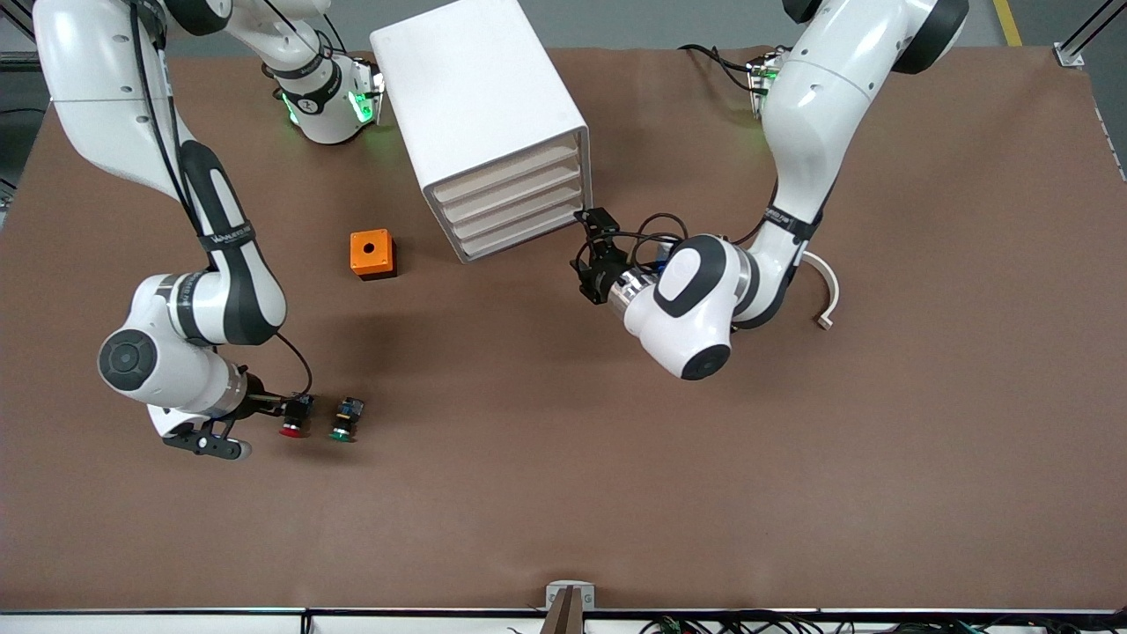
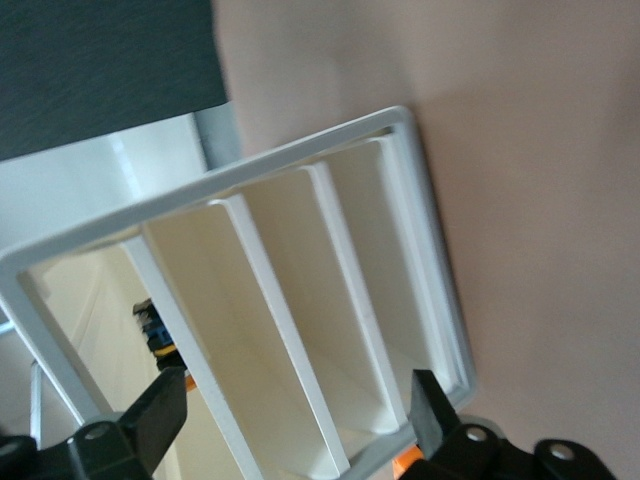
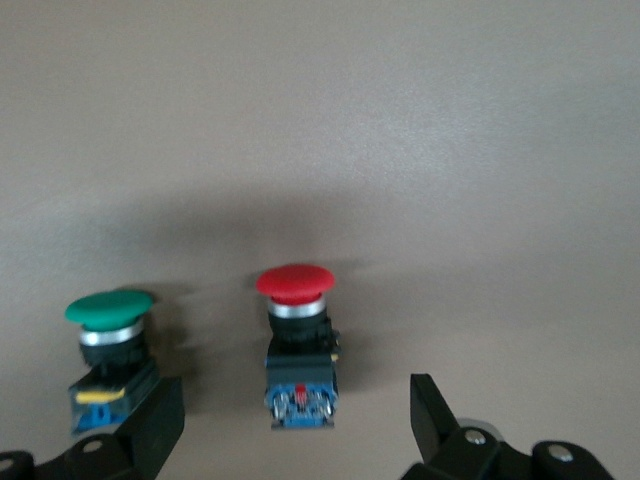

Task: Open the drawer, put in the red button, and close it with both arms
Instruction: 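Grip the button with the right gripper while the left gripper grips the drawer, then open the drawer with the left gripper while the right gripper lifts the button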

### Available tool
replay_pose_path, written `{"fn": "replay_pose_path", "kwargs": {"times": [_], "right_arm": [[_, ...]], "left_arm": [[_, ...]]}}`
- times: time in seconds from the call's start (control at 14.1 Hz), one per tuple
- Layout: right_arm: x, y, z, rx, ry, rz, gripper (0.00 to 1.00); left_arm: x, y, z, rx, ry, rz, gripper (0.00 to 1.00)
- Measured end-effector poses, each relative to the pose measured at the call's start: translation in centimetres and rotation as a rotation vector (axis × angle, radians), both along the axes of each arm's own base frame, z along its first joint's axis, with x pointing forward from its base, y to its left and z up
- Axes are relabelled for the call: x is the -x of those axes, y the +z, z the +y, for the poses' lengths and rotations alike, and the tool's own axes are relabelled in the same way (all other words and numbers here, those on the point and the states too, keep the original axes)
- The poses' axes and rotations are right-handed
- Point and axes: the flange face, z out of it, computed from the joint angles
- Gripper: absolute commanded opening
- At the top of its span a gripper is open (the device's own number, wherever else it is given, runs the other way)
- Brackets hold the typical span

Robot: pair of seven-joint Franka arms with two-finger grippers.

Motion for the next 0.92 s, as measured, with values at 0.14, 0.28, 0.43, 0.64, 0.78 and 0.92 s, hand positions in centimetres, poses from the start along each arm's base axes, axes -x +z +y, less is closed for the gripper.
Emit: {"fn": "replay_pose_path", "kwargs": {"times": [0.14, 0.28, 0.43, 0.64, 0.78, 0.92], "right_arm": [[0.6, -1.7, 0.4, 0.0, -0.01, -0.012, 1.0], [0.8, -2.5, 0.5, 0.001, -0.012, -0.01, 1.0], [0.9, -2.9, 0.5, 0.001, -0.013, -0.009, 1.0], [1.5, -3.8, 0.5, 0.0, -0.033, -0.023, 1.0], [2.0, -4.5, 0.8, 0.0, -0.046, -0.023, 0.92], [2.1, -4.6, 1.0, 0.0, -0.047, -0.019, 0.72]], "left_arm": [[1.0, -1.6, -0.9, -0.019, 0.022, 0.085, 0.94], [2.1, -2.9, -1.8, -0.039, 0.02, 0.148, 0.89], [3.5, -3.8, -2.9, -0.054, 0.008, 0.199, 0.81], [5.5, -5.2, -4.5, -0.085, -0.017, 0.241, 0.74], [6.8, -6.3, -5.4, -0.106, -0.034, 0.261, 0.67], [7.9, -7.1, -6.0, -0.121, -0.054, 0.28, 0.59]]}}
